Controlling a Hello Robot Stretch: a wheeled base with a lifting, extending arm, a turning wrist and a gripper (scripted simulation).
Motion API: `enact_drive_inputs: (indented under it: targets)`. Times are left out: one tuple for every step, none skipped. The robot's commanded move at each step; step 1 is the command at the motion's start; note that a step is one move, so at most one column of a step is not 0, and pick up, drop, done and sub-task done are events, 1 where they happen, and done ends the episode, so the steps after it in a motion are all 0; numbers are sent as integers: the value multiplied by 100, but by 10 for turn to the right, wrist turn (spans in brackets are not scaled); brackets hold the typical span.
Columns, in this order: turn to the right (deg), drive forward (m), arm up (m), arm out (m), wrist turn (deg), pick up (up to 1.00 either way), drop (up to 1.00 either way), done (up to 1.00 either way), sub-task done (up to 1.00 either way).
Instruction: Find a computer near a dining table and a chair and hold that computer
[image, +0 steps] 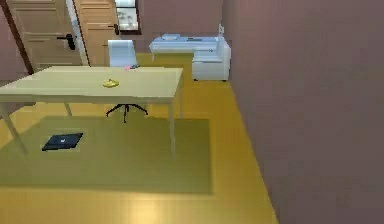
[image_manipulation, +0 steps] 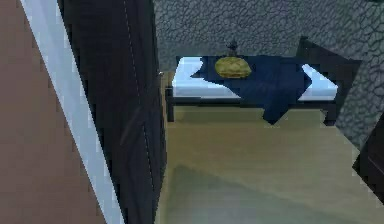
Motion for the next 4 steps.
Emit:
enact_drive_inputs:
  targets:
    - [0, 90, 0, 0, 0, 0, 0, 0, 0]
    - [210, 0, 0, 0, 0, 0, 0, 0, 0]
    - [0, 45, 0, 0, 0, 0, 0, 0, 0]
    - [-150, 0, 0, 0, 0, 0, 0, 0, 0]
